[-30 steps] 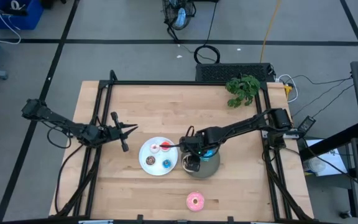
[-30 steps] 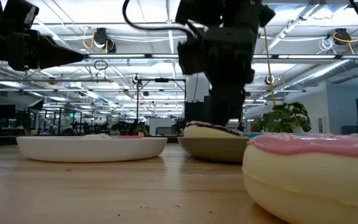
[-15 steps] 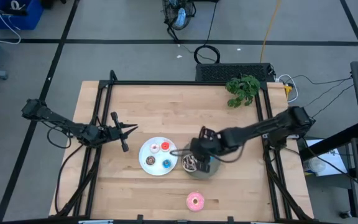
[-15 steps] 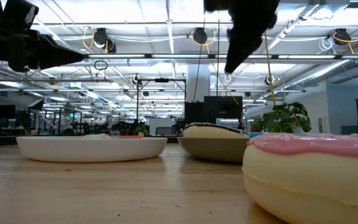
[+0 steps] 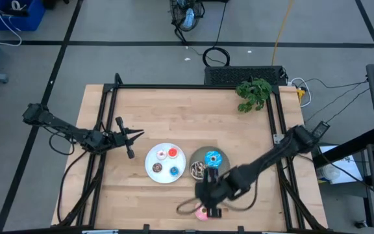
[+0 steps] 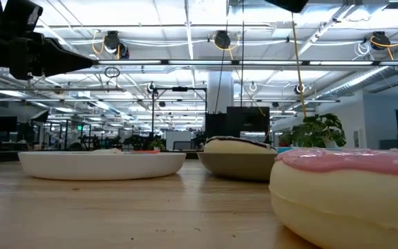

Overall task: Pick & Place donuts
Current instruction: Put the large pink donut on the gray plate

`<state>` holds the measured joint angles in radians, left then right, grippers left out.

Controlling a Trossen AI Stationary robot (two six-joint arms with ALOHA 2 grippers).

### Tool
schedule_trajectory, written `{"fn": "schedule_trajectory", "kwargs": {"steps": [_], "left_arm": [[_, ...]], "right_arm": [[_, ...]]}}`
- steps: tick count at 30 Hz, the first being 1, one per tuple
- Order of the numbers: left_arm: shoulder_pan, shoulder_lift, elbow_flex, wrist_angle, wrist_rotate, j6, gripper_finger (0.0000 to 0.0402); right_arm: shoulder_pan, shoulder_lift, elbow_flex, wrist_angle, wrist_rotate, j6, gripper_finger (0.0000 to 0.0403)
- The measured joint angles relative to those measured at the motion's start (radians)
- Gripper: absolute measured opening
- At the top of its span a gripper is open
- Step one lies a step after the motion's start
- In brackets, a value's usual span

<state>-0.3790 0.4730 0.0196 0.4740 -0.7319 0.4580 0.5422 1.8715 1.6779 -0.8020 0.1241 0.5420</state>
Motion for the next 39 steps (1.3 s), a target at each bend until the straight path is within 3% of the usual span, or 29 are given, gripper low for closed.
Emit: {"fn": "schedule_trajectory", "kwargs": {"steps": [6, 11, 15, 31, 35, 39], "left_arm": [[0.000, 0.000, 0.000, 0.000, -0.002, 0.000, 0.0042], [0.000, 0.000, 0.000, -0.001, -0.002, 0.001, 0.0042], [0.000, 0.000, 0.000, -0.007, -0.002, 0.001, 0.0042], [0.000, 0.000, 0.000, -0.008, -0.002, 0.002, 0.0042], [0.000, 0.000, 0.000, -0.008, -0.002, 0.002, 0.0042], [0.000, 0.000, 0.000, -0.008, -0.002, 0.002, 0.0042]], "right_arm": [[0.016, 0.158, 0.147, -0.092, -0.099, -0.012, 0.0001], [0.016, 0.243, 0.300, -0.253, -0.095, -0.032, 0.0000], [0.017, 0.278, 0.388, -0.285, -0.068, -0.087, 0.0000], [0.010, 0.283, 0.394, -0.259, -0.092, -0.198, 0.0007], [0.010, 0.282, 0.392, -0.255, -0.100, -0.192, 0.0036], [0.018, 0.288, 0.353, -0.202, -0.101, -0.229, 0.0098]]}}
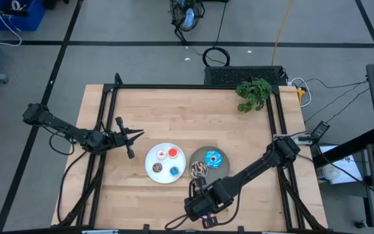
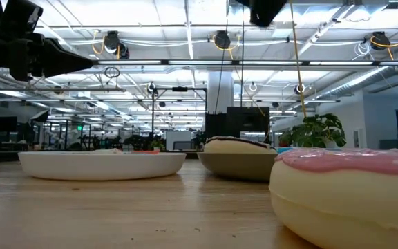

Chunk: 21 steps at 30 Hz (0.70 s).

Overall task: Pick & Place donuts
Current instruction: Put the large pink donut on the gray plate

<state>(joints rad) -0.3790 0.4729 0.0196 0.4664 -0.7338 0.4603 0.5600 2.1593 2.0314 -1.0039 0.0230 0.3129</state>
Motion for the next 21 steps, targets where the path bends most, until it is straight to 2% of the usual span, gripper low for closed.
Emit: {"fn": "schedule_trajectory", "kwargs": {"steps": [6, 10, 15, 21], "left_arm": [[0.000, 0.000, 0.000, 0.000, 0.000, 0.000, 0.0042], [0.000, 0.000, 0.000, 0.000, 0.000, 0.000, 0.0042], [0.000, 0.000, 0.000, 0.000, 0.000, 0.000, 0.0042], [0.000, 0.000, 0.000, 0.000, 0.000, -0.001, 0.0042]], "right_arm": [[-0.007, 0.000, -0.045, 0.050, -0.002, 0.017, 0.0207], [-0.011, 0.000, -0.082, 0.083, 0.000, 0.037, 0.0256], [-0.009, 0.000, -0.182, 0.180, -0.039, 0.025, 0.0282], [-0.009, 0.001, -0.279, 0.234, -0.055, 0.032, 0.0278]]}}
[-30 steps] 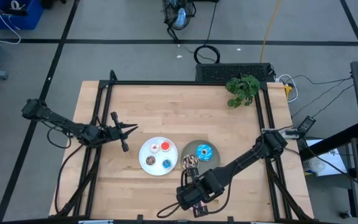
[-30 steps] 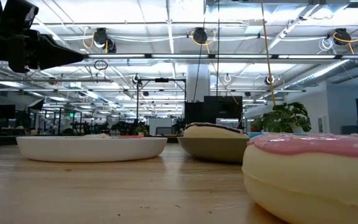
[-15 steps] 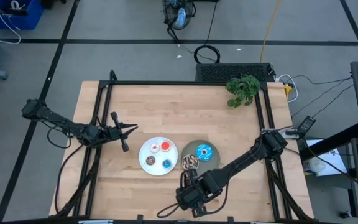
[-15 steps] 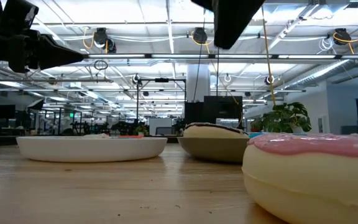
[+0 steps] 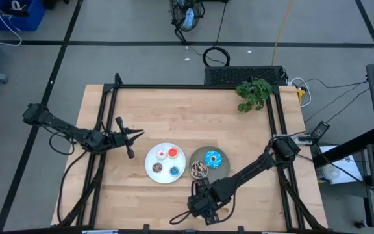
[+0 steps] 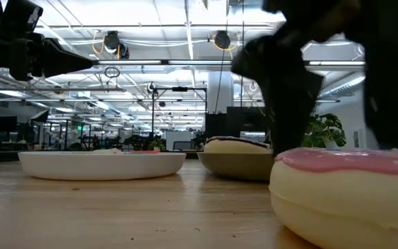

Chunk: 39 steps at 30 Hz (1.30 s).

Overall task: Pick & Place donuts
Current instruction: Put the large pink donut on the gray plate

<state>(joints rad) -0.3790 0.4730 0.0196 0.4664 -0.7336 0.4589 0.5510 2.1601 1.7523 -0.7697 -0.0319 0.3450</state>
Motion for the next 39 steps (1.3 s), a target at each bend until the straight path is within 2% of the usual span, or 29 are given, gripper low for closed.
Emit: {"fn": "schedule_trajectory", "kwargs": {"steps": [9, 16, 19, 21, 25, 28, 30, 36, 39], "left_arm": [[0.000, 0.000, 0.000, 0.000, 0.000, 0.000, 0.0042], [0.000, 0.000, 0.000, 0.000, 0.000, -0.001, 0.0042], [0.000, 0.000, 0.000, 0.000, 0.001, -0.001, 0.0042], [0.000, 0.000, 0.000, 0.000, 0.001, -0.004, 0.0042], [0.000, 0.000, 0.000, 0.000, 0.001, -0.014, 0.0042], [0.000, 0.000, 0.000, 0.000, 0.001, -0.016, 0.0042], [0.000, 0.000, 0.000, 0.000, 0.001, -0.016, 0.0042], [0.000, 0.000, 0.000, -0.004, 0.001, -0.017, 0.0042], [0.000, 0.000, 0.000, -0.005, 0.001, -0.017, 0.0042]], "right_arm": [[0.000, -0.001, -0.114, 0.099, 0.000, 0.010, 0.0270], [-0.002, -0.004, -0.138, 0.128, 0.000, 0.011, 0.0253], [-0.002, -0.008, -0.140, 0.126, -0.018, 0.033, 0.0224], [-0.005, -0.008, -0.140, 0.123, -0.022, 0.059, 0.0190], [-0.028, -0.011, -0.140, 0.078, -0.032, 0.138, 0.0096], [-0.051, -0.021, -0.141, 0.052, -0.093, 0.159, 0.0026], [-0.062, -0.034, -0.143, 0.032, -0.128, 0.163, 0.0014], [-0.073, -0.149, -0.142, -0.031, -0.122, 0.192, 0.0015], [-0.073, -0.229, -0.143, -0.040, -0.081, 0.224, 0.0007]]}}
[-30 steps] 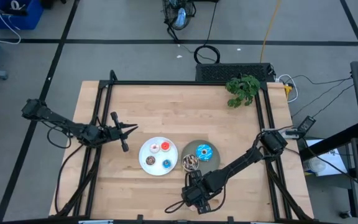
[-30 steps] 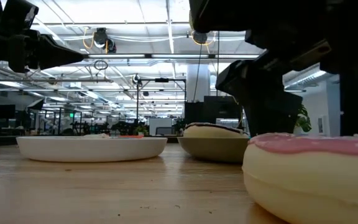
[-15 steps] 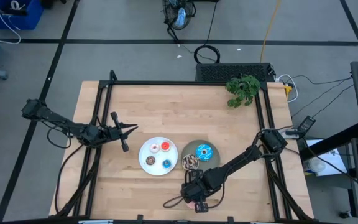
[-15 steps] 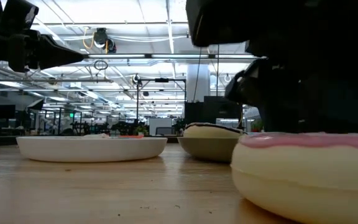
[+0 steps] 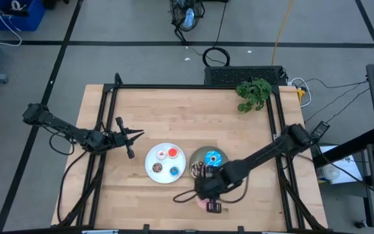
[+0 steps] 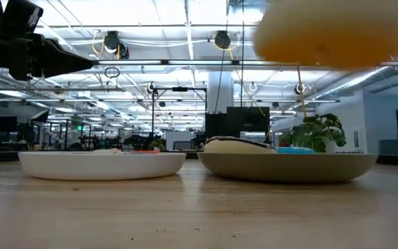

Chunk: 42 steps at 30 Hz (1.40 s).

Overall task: Pick & Place donuts
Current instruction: Put the large pink donut on the gray plate

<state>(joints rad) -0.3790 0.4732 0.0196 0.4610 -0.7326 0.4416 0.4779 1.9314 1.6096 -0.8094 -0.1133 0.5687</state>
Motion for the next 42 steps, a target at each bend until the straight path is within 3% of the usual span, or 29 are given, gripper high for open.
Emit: {"fn": "schedule_trajectory", "kwargs": {"steps": [8, 18, 32, 37, 42], "left_arm": [[0.000, 0.000, 0.000, -0.002, 0.000, -0.001, 0.0042], [0.000, 0.000, 0.000, -0.001, 0.001, -0.001, 0.0042], [0.000, 0.000, 0.000, 0.000, 0.001, -0.009, 0.0042], [0.000, 0.000, 0.000, 0.001, 0.001, -0.010, 0.0042], [0.000, 0.000, 0.000, 0.005, 0.001, -0.010, 0.0042]], "right_arm": [[0.018, -0.161, 0.002, -0.027, 0.122, 0.170, 0.0005], [0.080, -0.171, 0.002, -0.131, 0.139, 0.335, 0.0003], [0.098, -0.165, 0.002, -0.131, 0.140, 0.354, 0.0003], [0.051, -0.165, 0.002, -0.147, 0.177, 0.324, 0.0003], [-0.037, -0.165, 0.002, -0.290, 0.164, 0.294, 0.0003]]}}
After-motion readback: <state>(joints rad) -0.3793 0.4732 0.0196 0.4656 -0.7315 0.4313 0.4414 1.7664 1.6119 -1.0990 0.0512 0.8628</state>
